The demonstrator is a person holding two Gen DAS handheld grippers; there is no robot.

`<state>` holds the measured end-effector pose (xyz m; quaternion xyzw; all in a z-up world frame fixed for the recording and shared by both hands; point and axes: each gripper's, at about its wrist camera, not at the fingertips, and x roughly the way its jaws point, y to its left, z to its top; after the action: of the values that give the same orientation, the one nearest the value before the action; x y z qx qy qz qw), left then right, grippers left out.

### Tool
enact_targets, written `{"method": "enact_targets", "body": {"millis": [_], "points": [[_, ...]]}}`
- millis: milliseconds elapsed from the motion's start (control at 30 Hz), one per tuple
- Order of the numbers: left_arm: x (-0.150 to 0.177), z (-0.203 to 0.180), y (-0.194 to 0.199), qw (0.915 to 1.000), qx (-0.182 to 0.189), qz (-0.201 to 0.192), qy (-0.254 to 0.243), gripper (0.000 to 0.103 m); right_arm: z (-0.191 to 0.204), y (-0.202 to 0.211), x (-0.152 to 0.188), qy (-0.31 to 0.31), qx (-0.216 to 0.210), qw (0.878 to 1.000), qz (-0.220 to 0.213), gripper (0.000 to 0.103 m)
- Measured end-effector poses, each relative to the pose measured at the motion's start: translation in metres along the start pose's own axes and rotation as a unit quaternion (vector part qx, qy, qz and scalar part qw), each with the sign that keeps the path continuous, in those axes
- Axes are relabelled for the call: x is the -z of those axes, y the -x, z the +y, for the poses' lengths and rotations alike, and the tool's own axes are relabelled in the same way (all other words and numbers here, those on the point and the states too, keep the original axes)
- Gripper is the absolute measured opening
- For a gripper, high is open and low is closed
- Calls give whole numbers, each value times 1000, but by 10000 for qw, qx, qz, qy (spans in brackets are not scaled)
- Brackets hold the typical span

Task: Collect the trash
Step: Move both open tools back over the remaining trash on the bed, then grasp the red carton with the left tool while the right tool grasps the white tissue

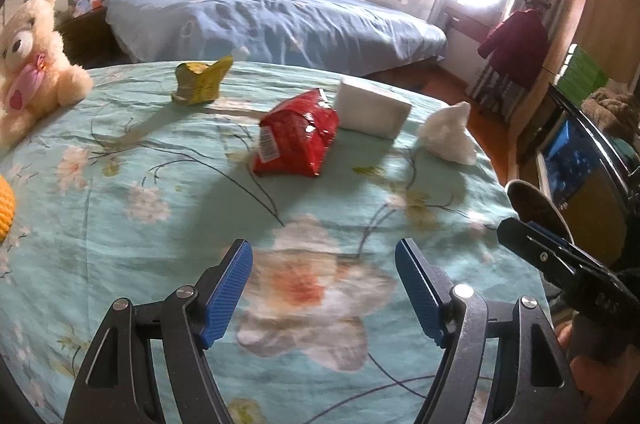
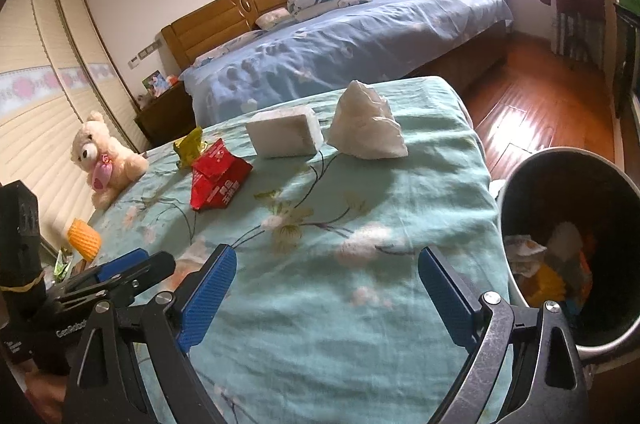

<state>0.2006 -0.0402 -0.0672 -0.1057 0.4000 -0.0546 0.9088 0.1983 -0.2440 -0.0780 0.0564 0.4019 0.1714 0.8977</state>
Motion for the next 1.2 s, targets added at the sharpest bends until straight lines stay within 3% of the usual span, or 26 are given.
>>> {"method": "enact_targets", "body": {"millis": [1067,1133,1167,1200], "points": [[-68,29,-95,9998,-7,88,198,75,-17,-90,-68,26,324,9994,127,93],[-69,29,-98,9998,-86,57,167,73,-18,-95,-69,17,315,9994,172,87],[-69,29,-100,9998,-77,49,166,67,-18,-95,-69,12,295,9994,190,76],[-69,29,-101,9999,-32,55,160,54,-19,-96,-69,13,270,9994,212,69]]}}
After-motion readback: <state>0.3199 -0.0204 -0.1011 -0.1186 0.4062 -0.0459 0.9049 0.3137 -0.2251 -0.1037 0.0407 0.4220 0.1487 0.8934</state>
